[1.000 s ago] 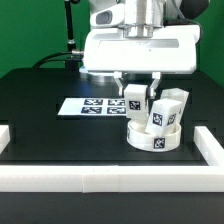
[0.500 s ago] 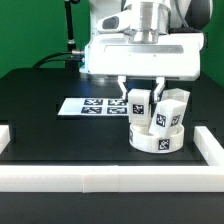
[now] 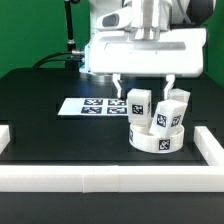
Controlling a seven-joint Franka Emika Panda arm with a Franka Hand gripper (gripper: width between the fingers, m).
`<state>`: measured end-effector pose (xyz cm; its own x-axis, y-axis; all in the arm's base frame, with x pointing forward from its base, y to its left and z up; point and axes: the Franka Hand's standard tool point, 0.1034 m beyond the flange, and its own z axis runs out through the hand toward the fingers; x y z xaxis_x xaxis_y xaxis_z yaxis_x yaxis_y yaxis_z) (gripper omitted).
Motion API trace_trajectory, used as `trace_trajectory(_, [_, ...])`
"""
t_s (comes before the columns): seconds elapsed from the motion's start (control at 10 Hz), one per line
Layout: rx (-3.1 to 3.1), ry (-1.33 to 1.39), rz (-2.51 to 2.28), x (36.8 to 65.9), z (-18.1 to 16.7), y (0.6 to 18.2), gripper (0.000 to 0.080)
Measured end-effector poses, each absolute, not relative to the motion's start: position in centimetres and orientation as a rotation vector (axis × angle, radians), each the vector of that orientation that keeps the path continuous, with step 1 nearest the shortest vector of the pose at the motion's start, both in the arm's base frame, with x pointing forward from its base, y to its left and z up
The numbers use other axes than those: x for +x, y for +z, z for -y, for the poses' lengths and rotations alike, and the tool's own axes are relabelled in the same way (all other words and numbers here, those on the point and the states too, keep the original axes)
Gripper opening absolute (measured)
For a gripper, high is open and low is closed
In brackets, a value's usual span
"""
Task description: Assemble stool
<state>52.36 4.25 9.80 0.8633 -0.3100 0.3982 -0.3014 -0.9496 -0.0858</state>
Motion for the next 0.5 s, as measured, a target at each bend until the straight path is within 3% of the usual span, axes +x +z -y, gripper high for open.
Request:
trace_trajectory(0.3, [-2.985, -0.583, -0.499, 53.7, -4.0, 12.0, 0.0648])
trace_trajectory(0.5, [-2.991, -0.586, -0.476, 54.1, -3.6, 12.2, 0.0649])
